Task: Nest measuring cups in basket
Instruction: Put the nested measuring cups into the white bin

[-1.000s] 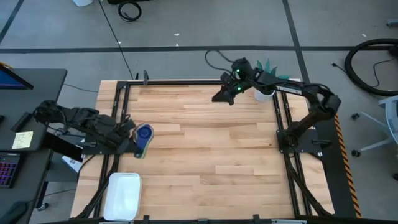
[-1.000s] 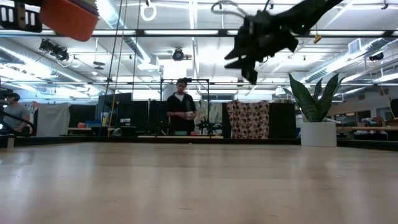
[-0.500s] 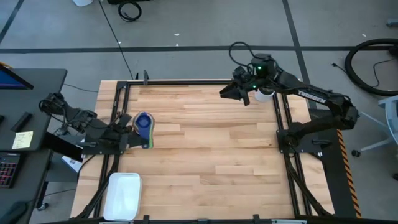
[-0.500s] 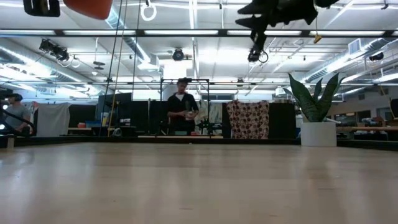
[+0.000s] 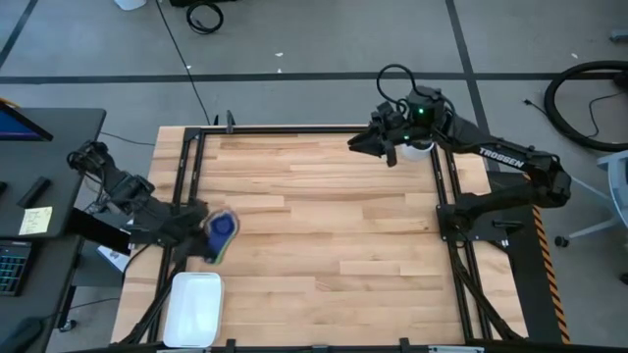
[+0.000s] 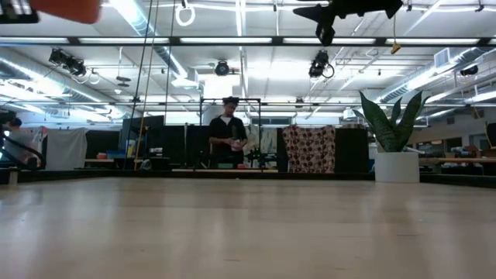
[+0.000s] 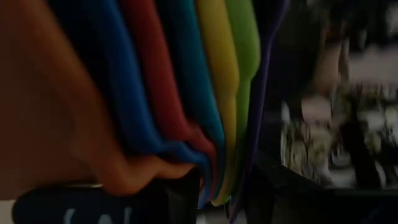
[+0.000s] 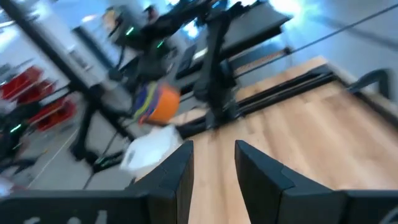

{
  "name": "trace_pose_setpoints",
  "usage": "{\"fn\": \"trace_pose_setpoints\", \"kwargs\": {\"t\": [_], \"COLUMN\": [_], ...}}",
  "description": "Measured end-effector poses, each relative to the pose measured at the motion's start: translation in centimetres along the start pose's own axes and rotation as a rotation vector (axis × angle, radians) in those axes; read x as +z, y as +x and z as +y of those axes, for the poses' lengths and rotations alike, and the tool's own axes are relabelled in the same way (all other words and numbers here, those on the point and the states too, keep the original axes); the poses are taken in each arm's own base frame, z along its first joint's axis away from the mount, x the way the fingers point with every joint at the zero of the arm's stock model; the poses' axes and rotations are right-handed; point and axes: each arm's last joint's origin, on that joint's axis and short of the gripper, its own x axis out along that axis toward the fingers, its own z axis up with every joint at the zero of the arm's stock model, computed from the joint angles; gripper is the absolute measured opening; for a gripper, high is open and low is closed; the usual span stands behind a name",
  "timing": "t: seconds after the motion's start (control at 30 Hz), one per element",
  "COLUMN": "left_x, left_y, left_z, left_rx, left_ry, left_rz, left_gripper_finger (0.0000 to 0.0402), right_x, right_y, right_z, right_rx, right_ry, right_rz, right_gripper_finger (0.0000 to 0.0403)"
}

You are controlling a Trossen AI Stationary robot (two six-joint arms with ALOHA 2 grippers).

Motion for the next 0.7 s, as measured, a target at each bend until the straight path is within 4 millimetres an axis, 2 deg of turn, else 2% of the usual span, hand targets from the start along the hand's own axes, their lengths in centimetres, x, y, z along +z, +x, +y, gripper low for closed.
{"fn": "trace_pose_setpoints", "kwargs": {"t": [0.17,0.37,0.53,0.7], "left_x": [-1.4,-2.7,-3.3,-3.3], "left_y": [-0.2,-0.7,-0.9,-0.8], "left_z": [-0.5,-1.0,-1.2,-1.4], "left_rx": [-0.119,-0.223,-0.234,-0.182], "left_ry": [0.033,0.102,0.086,-0.004], "left_rz": [0.277,0.483,0.545,0.425], "left_gripper_finger": [0.0085,0.0085,0.0085,0.0085], "right_x": [0.3,-0.2,-1.2,-2.0], "right_y": [0.9,2.7,4.5,6.5], "right_z": [1.0,2.4,3.4,3.8], "right_rx": [-0.127,-0.159,-0.135,-0.108], "right_ry": [0.054,0.179,0.226,0.219], "right_rz": [-0.112,-0.157,-0.129,-0.11], "right_gripper_finger": [0.0122,0.0122,0.0122,0.0122]}}
